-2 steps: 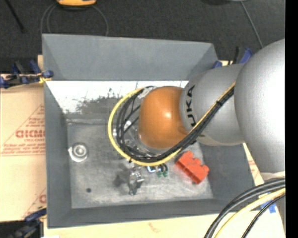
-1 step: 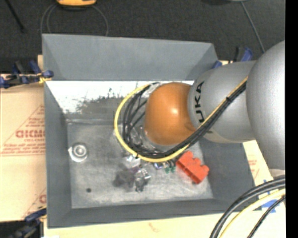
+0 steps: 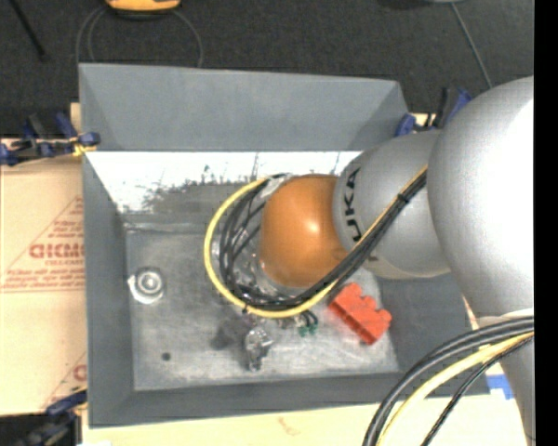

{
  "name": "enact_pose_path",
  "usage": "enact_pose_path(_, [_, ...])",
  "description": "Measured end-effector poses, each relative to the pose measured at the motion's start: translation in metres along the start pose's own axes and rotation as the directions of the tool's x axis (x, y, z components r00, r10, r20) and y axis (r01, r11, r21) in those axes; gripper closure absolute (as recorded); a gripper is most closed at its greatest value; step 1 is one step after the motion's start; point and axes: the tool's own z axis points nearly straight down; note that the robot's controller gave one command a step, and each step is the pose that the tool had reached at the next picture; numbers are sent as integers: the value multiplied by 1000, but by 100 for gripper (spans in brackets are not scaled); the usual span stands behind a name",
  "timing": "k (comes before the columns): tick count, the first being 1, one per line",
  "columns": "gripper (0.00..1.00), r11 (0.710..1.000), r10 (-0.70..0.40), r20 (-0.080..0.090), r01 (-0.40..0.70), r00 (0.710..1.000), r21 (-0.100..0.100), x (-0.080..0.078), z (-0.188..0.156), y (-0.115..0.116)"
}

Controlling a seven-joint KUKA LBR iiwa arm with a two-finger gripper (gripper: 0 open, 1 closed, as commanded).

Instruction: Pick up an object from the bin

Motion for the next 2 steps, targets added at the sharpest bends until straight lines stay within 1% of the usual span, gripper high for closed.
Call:
enact_pose_path(1, [0, 1000, 6, -4, -6, 1000, -1, -2, -2, 0])
enact_pose_path(2, [100, 1000, 8, 3, -8, 1000, 0, -5, -5, 0])
